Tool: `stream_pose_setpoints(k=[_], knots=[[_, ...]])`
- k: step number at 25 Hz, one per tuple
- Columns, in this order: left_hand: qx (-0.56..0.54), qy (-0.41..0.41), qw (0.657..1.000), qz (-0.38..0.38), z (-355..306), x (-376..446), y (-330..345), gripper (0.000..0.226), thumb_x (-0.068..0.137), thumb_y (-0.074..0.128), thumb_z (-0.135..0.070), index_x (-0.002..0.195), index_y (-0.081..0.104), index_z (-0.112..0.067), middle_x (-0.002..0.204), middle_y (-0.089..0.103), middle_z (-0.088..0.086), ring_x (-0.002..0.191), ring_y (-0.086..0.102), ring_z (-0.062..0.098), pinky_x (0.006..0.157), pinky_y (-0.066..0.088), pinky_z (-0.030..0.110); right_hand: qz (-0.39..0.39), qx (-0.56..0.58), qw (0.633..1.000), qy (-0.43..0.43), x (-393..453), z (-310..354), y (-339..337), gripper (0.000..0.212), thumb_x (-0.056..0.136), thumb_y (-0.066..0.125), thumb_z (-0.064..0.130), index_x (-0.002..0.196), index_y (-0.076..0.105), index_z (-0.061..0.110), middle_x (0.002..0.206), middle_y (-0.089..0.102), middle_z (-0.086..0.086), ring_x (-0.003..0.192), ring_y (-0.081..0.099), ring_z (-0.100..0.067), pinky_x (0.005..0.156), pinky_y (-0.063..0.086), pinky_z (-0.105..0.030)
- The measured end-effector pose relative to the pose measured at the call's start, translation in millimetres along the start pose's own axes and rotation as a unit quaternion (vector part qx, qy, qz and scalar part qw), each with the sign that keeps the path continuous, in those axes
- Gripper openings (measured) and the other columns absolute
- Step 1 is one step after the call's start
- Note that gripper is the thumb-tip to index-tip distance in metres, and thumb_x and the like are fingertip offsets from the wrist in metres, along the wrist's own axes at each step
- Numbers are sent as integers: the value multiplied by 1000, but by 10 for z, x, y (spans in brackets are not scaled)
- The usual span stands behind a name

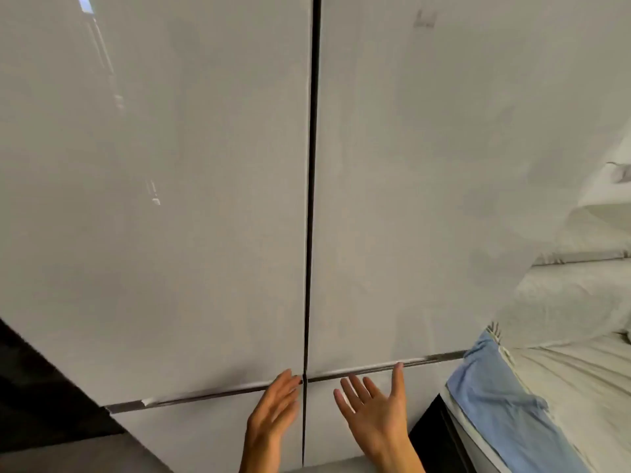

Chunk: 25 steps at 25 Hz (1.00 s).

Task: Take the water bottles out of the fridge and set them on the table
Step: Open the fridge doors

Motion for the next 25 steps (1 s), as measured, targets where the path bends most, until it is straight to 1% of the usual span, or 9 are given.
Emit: stream_pose_setpoints(k=[2,5,7,11,15,18,20,22,25], knots=[[-11,-14,1000,24,16,216,-23,51,74,71,-30,122,58,-20,110,72,-12,107,63,1,91,48,26,-58,-11,998,1,341,-28,10,102,78,60,71,153,24,12,152,37,-20,137,40,-39,108,37,-58],[-15,-29,998,48,33,334,-113,91,40,79,-71,114,62,-20,108,73,-9,103,67,6,91,47,32,-73,-28,997,-8,727,-56,77,98,78,57,73,150,31,11,149,42,-18,131,46,-38,108,38,-57],[-4,-36,999,37,69,339,-194,100,33,78,-76,114,63,-18,110,74,-3,104,68,11,91,48,36,-70,-33,997,-8,907,-95,11,98,77,57,75,148,35,11,145,48,-17,124,52,-36,108,38,-56],[19,-14,998,59,-61,356,-206,96,41,78,-73,116,63,-16,113,72,2,108,66,17,91,48,38,-55,-75,996,-2,1026,-97,-44,105,73,54,80,147,36,6,142,51,-17,126,51,-33,112,33,-56],[64,25,994,85,-260,368,-45,66,62,69,-50,120,61,-19,119,69,-2,116,61,15,91,49,28,-61,-82,995,-9,1015,-91,-54,108,72,53,81,146,36,3,142,50,-18,129,49,-33,112,33,-55],[140,63,983,101,-341,393,124,56,69,65,-42,124,59,-31,128,63,-12,122,55,5,93,48,20,-66,-92,993,-15,1033,-91,-80,111,68,53,82,145,39,3,141,51,-18,126,50,-33,112,34,-54],[183,82,974,101,-375,451,280,56,75,64,-36,130,51,-43,136,53,-21,127,45,-5,101,43,22,-71,-102,992,-19,1052,-84,-110,116,62,54,85,143,41,2,138,54,-19,125,51,-33,111,34,-55],[222,119,963,98,-482,488,384,61,79,60,-32,133,40,-50,140,42,-30,127,37,-14,101,40,14,-77,-114,990,-20,1064,-117,-102,121,57,54,87,141,43,1,136,55,-19,124,52,-34,109,35,-56],[249,160,953,71,-567,513,416,68,79,58,-31,140,31,-47,144,36,-26,130,33,-12,96,36,2,-91,-127,987,-28,1069,-114,-93,123,55,53,90,140,44,1,136,55,-18,124,51,-34,104,38,-56]])
Point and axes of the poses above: each hand's wrist, its own x-axis towards the middle knuckle, its own y-axis out of the palm, z = x × y, the point moved 8 cm from there along x, towards the middle knuckle
